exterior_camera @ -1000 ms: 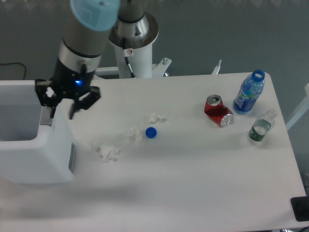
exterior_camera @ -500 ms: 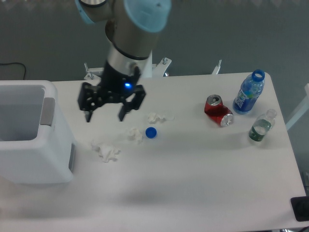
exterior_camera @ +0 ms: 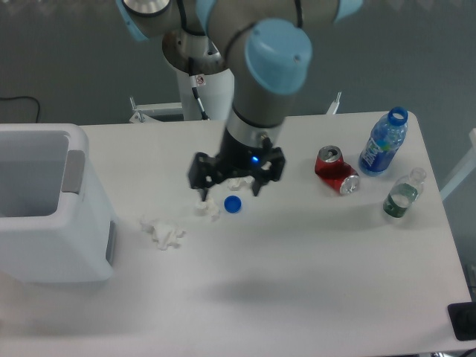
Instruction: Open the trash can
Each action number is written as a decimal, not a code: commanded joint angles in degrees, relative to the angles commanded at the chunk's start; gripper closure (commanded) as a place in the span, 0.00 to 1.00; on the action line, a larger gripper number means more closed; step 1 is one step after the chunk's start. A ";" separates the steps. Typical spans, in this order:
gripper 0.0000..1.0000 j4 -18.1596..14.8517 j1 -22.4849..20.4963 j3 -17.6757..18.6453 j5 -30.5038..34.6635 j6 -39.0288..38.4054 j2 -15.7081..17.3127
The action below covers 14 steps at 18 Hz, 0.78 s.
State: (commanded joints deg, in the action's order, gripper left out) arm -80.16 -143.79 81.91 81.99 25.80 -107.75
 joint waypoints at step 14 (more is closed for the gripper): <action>0.00 4.66 -5.71 -0.17 5.11 39.40 -5.72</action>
State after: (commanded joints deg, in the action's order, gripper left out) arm -75.50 -149.50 81.74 87.10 65.20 -113.47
